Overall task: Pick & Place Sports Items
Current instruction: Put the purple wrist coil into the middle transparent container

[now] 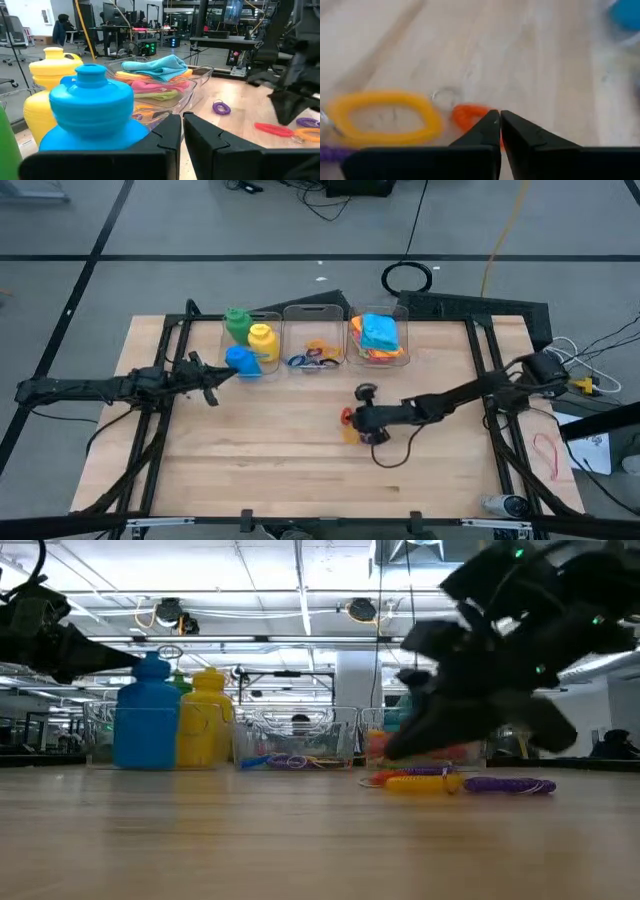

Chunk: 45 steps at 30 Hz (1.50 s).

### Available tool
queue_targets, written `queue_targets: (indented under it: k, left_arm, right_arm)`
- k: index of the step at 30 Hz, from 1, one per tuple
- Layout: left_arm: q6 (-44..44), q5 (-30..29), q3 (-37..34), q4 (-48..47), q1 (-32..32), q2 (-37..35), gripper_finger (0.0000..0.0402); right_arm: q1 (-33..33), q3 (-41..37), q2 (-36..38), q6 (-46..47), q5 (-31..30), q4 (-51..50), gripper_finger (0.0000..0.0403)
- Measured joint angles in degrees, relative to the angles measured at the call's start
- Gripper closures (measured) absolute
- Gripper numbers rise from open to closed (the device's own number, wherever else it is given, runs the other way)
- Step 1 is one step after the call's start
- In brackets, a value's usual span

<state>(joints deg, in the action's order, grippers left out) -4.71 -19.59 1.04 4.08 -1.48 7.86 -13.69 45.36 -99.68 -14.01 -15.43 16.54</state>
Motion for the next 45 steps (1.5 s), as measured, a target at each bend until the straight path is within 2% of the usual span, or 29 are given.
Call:
queue_targets:
  k: [5, 8, 11, 16, 20, 24, 28, 32, 45]
  left_arm:
    - [0.0, 0.0, 0.0, 0.0, 0.0, 0.0, 0.0380]
    - [0.0, 0.0, 0.0, 0.0, 0.0, 0.0, 0.0380]
    - [0.0, 0.0, 0.0, 0.0, 0.0, 0.0, 0.0380]
    - [0.0, 0.0, 0.0, 0.0, 0.0, 0.0, 0.0380]
    - [0.0, 0.0, 0.0, 0.0, 0.0, 0.0, 0.0380]
    - [0.0, 0.0, 0.0, 0.0, 0.0, 0.0, 0.0380]
    - [0.0, 0.0, 0.0, 0.0, 0.0, 0.0, 0.0380]
    - [0.0, 0.0, 0.0, 0.0, 0.0, 0.0, 0.0380]
    - [0.0, 0.0, 0.0, 0.0, 0.0, 0.0, 0.0380]
  right_arm:
    - [-0.3, 0.0, 5.4, 3.5, -0.9, -0.5, 0.0400]
    - [0.5, 0.0, 9.7, 5.8, -0.9, -2.8, 0.0384]
    - [2.5, 0.0, 13.9, 9.4, -1.0, -9.7, 0.0347]
    - [7.7, -0.6, 18.5, 16.1, -0.8, -21.4, 0.0260]
    - [11.1, -4.6, 18.3, 16.3, 0.3, -20.5, 0.0200]
    - [14.0, -8.2, 15.0, 16.5, 4.2, -14.2, 0.0174]
    - [15.0, -10.0, 11.7, 14.9, 5.1, -8.0, 0.0174]
    - [15.1, -10.3, 9.9, 13.2, 5.1, -4.3, 0.0192]
    - [15.1, -10.3, 7.8, 10.3, 6.6, -2.4, 0.0287]
